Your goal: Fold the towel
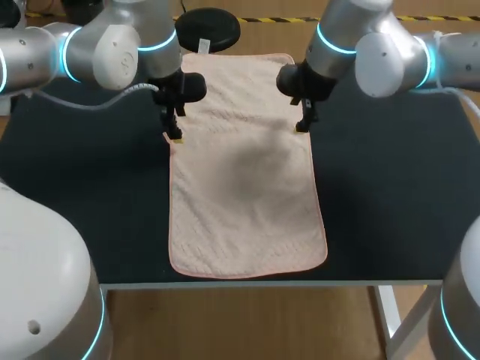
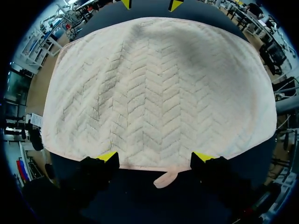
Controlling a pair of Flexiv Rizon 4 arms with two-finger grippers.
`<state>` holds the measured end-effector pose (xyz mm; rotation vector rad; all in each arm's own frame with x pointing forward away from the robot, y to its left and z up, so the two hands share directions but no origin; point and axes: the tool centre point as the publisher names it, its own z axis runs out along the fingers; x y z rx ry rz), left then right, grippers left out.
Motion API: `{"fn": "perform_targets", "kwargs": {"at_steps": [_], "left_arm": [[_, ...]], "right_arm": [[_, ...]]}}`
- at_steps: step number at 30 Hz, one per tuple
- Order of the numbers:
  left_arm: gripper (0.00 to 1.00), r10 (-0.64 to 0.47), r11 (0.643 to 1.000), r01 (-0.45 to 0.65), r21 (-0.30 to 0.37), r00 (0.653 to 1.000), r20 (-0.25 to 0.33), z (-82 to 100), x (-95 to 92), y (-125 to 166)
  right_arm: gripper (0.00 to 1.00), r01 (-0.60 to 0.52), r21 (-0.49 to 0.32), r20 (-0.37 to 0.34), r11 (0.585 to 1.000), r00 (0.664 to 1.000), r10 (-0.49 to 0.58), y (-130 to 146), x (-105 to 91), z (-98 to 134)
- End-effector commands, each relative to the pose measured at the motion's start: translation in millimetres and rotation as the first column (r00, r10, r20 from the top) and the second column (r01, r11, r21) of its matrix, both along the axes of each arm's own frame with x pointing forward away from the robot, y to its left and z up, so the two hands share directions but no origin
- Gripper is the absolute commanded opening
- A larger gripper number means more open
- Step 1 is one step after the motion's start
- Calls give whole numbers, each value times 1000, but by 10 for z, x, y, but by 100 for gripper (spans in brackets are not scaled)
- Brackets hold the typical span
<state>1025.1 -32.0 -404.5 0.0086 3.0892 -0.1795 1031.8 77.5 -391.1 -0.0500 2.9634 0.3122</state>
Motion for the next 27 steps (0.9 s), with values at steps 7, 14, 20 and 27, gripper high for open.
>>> {"fn": "perform_targets", "kwargs": {"at_steps": [7,14,20,27], "left_arm": [[100,21,1000,-21,-2,1000,-10,-121,160,-81],[100,23,1000,-23,0,1000,-20,-206,170,-87],[100,30,1000,-29,11,999,-32,-292,179,-79],[100,29,1000,-29,3,999,-46,-351,164,-80]], "right_arm": [[100,4,-69,-27,998,1000,-6,41,88,-237],[100,32,-92,-60,995,997,-38,22,118,-396],[100,40,-97,-77,995,996,-47,4,121,-480],[100,35,-101,-84,994,995,-43,-16,136,-519]]}}
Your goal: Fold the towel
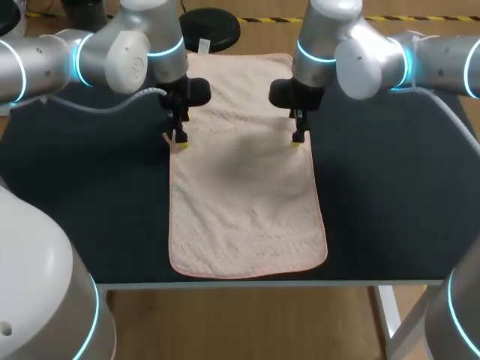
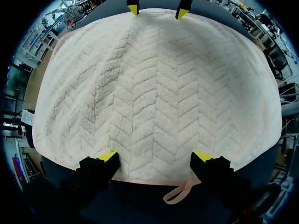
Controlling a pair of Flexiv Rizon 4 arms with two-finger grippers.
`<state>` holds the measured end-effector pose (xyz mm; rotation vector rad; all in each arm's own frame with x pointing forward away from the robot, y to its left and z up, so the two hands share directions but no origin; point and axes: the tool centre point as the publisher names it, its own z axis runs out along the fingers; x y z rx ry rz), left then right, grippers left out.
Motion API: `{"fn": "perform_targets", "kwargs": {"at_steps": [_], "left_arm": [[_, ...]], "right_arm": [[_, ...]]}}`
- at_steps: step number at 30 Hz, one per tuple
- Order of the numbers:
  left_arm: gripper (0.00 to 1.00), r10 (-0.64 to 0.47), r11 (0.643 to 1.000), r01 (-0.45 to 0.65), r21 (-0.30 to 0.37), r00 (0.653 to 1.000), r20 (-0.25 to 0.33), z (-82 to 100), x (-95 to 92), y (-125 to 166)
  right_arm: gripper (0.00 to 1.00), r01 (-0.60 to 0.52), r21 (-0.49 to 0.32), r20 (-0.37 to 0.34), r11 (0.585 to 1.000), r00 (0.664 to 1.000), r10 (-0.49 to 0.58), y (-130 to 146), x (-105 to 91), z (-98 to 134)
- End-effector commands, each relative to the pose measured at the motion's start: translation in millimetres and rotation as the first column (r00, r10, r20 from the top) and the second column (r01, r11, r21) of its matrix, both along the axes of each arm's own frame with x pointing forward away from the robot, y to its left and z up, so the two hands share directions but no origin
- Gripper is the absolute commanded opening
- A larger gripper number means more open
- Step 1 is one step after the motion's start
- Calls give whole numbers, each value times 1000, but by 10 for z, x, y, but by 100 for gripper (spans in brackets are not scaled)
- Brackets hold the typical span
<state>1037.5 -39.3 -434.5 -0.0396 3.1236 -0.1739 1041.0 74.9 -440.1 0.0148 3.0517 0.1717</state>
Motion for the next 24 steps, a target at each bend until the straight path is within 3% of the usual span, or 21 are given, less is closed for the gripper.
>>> {"fn": "perform_targets", "kwargs": {"at_steps": [1,7,8,9,10,12,13,24], "left_arm": [[100,1,1000,-1,-2,1000,-11,-57,40,-8],[100,1,1000,-1,-1,1000,-20,-92,47,-16],[100,0,1000,0,-1,1000,-20,-94,46,-20],[87,0,1000,0,0,1000,-20,-95,44,-26],[38,-1,1000,1,1,1000,-21,-96,42,-31],[4,0,1000,0,3,1000,-24,-96,40,-33],[0,0,1000,0,3,1000,-23,-96,39,-33],[0,-24,999,24,-22,1000,20,12,16,-59]], "right_arm": [[100,-6,-4,-7,1000,1000,6,9,45,-30],[100,-20,-2,-16,1000,1000,20,5,38,-68],[58,-21,-3,-17,1000,1000,21,4,37,-73],[30,-21,-3,-18,1000,1000,21,1,37,-78],[2,-20,-3,-19,1000,1000,20,0,37,-81],[0,-20,-2,-19,1000,1000,20,-5,33,-85],[0,-21,-2,-18,1000,1000,20,-8,30,-86],[0,-5,2,-8,1000,1000,5,-79,-3,-7]]}}
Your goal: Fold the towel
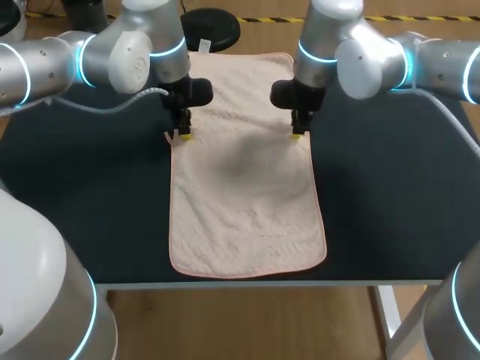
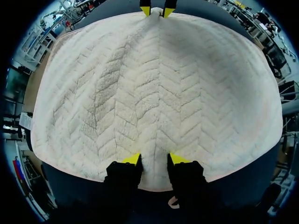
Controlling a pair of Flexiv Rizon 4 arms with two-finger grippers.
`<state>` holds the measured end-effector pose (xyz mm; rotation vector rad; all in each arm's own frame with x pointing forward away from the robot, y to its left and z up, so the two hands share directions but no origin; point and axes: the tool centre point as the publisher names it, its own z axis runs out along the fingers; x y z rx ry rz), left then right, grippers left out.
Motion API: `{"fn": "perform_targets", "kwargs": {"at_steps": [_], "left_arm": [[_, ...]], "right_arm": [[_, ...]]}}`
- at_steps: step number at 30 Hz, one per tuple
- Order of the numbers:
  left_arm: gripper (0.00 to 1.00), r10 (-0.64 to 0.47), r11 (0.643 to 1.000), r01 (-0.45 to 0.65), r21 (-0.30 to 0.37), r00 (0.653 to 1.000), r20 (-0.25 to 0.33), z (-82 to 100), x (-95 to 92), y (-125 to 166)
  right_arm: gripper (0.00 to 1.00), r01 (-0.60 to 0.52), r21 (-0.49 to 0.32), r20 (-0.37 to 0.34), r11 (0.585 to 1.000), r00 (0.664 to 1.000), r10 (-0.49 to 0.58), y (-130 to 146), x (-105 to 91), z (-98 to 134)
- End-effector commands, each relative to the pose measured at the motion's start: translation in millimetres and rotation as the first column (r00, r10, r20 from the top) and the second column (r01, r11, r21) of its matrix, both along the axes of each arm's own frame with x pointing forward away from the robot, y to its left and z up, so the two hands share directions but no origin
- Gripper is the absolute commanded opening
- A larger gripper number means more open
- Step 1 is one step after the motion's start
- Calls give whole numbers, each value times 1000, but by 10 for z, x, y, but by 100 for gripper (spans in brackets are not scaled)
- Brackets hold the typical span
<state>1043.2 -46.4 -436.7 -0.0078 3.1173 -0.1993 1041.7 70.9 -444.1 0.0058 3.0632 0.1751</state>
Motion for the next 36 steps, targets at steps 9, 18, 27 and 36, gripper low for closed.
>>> {"fn": "perform_targets", "kwargs": {"at_steps": [9,18,27,36], "left_arm": [[0,-21,1000,22,-21,998,62,237,-72,2],[0,-8,1000,11,-23,993,118,566,-46,42],[0,26,1000,-28,6,968,248,1319,168,184],[0,-5,998,-23,58,898,439,2109,469,69]], "right_arm": [[0,-1,17,24,1000,1000,1,-48,-33,173],[0,-31,38,83,999,996,28,-30,11,527],[0,-100,51,208,994,974,87,-59,207,1182],[0,-148,77,354,986,929,111,-46,435,1991]]}}
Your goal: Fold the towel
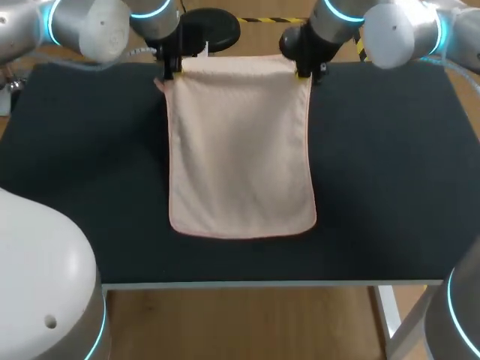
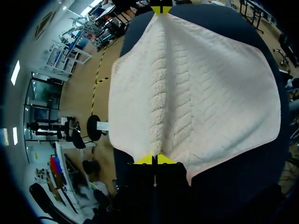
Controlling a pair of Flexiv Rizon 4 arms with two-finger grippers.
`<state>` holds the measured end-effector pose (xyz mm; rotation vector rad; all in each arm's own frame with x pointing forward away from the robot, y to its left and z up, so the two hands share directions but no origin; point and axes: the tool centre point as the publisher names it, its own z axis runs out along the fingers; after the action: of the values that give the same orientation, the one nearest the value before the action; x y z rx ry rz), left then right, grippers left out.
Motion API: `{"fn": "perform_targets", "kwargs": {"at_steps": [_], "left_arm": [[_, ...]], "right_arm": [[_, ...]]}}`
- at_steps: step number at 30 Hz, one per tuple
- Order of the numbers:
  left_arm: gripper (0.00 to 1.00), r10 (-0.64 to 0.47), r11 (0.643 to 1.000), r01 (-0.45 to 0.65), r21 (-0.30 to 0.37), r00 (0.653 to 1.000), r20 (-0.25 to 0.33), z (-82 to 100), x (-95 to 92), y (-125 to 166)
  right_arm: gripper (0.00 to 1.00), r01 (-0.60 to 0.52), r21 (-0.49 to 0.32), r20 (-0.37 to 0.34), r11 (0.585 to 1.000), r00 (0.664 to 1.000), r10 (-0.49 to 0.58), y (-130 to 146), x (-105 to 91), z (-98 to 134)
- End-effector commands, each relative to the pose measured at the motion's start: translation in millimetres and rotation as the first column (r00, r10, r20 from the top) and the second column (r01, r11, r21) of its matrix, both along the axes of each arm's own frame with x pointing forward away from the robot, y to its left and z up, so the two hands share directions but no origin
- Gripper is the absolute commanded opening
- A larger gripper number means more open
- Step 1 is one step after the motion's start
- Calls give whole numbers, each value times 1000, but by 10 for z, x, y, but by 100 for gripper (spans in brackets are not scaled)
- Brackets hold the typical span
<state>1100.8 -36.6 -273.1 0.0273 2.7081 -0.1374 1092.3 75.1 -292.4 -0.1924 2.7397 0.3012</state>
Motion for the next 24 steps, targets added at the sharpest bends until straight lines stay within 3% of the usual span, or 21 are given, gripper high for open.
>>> {"fn": "perform_targets", "kwargs": {"at_steps": [1,15,24], "left_arm": [[0,14,999,-16,43,998,66,549,-74,-53],[0,83,993,-109,52,928,362,1631,511,1],[0,103,987,-150,55,861,498,2358,824,75]], "right_arm": [[0,-7,16,63,1000,998,6,-83,-35,566],[0,-2,29,358,1000,934,-9,-55,534,1734],[0,35,37,527,999,848,-49,-19,824,2461]]}}
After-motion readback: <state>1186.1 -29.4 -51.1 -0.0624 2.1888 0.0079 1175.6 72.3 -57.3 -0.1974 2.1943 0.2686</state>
